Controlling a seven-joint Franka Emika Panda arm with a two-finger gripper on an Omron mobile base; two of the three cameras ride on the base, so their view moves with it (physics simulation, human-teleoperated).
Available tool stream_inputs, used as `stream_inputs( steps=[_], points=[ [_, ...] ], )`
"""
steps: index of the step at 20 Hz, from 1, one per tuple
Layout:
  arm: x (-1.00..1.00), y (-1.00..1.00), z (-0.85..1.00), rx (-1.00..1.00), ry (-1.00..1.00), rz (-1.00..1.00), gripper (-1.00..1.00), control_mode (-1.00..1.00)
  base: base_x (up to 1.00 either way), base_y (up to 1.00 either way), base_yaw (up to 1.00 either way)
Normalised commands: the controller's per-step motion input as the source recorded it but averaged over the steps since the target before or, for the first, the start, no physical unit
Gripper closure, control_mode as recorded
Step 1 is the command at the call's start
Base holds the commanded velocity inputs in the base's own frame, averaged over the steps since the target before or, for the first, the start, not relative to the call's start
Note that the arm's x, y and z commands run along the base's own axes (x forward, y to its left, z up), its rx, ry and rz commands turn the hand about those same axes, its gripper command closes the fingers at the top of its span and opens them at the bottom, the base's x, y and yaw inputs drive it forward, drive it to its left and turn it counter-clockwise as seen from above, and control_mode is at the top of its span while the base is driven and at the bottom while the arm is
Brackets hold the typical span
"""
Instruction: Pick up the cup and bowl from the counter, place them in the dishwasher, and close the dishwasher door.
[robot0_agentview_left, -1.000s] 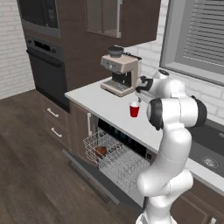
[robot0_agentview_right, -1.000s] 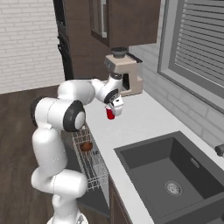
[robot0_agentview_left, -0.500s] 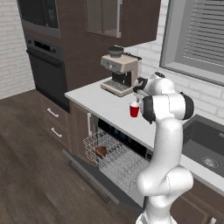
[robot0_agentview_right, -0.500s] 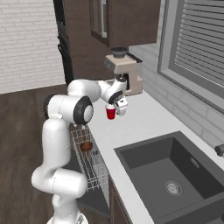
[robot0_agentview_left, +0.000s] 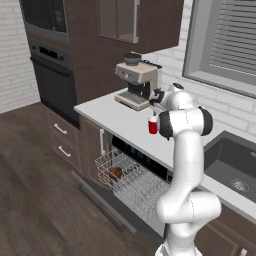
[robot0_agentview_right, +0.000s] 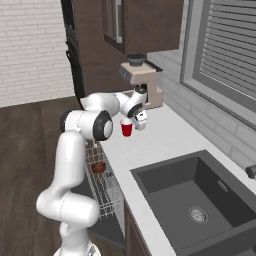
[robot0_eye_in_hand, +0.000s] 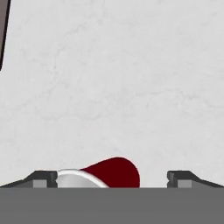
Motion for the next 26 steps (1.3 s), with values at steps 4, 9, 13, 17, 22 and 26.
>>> stream_inputs(
  steps=[4, 9, 13, 17, 22, 26],
  points=[
    [-0.08, 0.10, -0.17, 0.00, 0.00, 0.00, -1.00, -1.00, 0.00, 0.00, 0.00],
    [-0.04, 0.10, -0.17, 0.00, 0.00, 0.00, -1.00, -1.00, 0.00, 0.00, 0.00],
    [-0.04, 0.01, -0.16, 0.00, 0.00, 0.00, -1.00, -1.00, 0.00, 0.00, 0.00],
    [-0.07, 0.00, -0.01, 0.00, -0.02, 0.00, -1.00, -1.00, 0.00, 0.00, 0.00],
    [-0.30, 0.00, -0.01, 0.00, -0.09, 0.00, -1.00, -1.00, 0.00, 0.00, 0.00],
    [-0.47, 0.00, 0.00, 0.00, -0.09, 0.00, -1.00, -1.00, 0.00, 0.00, 0.00]
  ],
)
